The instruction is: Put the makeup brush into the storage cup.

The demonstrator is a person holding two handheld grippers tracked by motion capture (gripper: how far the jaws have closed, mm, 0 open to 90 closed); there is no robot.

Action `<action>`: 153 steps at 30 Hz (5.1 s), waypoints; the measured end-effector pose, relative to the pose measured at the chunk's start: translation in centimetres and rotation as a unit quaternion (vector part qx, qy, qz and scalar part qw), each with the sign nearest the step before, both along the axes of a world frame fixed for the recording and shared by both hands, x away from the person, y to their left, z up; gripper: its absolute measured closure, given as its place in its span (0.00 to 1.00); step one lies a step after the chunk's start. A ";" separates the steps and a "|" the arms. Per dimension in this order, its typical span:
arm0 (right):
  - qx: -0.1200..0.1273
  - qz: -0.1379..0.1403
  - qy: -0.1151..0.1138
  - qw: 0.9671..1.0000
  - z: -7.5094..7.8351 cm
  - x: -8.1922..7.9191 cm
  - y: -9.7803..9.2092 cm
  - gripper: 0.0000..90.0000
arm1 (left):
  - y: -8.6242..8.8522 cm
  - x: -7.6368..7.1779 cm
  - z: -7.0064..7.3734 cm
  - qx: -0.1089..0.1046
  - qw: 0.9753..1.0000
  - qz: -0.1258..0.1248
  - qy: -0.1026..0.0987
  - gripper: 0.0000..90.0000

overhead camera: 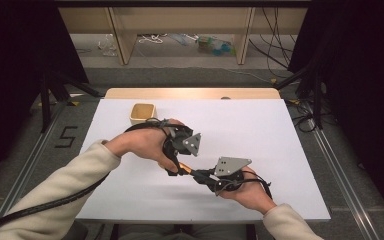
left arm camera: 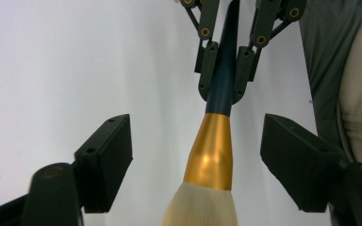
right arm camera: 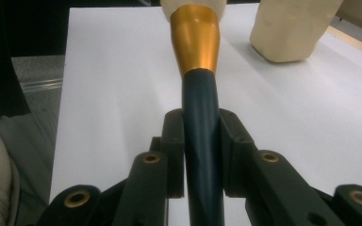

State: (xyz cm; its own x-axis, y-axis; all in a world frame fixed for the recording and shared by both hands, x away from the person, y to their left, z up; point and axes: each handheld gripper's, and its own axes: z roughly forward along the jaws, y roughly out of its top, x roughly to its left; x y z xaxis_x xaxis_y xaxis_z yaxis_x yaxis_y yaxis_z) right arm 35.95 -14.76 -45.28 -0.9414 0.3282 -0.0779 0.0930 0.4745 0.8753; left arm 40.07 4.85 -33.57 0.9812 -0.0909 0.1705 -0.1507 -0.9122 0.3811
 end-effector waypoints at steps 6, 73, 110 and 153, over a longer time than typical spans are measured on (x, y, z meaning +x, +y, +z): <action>0.000 -0.003 -0.002 1.000 0.0 0.0 0.0 0.84 | 2.0 0.1 -0.5 -0.022 1.000 0.015 -0.006 0.21; 0.155 -0.073 -0.039 0.984 2.0 2.0 0.5 0.84 | 10.4 -0.8 -8.7 -0.369 0.890 0.257 0.083 0.19; 0.147 -0.073 -0.043 0.985 2.1 2.3 1.4 0.84 | 7.6 -0.8 -7.6 -0.490 0.817 0.284 0.111 0.27; 0.129 -0.081 -0.064 0.986 1.9 2.0 2.2 0.84 | 7.4 -0.6 -7.6 -0.536 0.773 0.316 0.125 0.61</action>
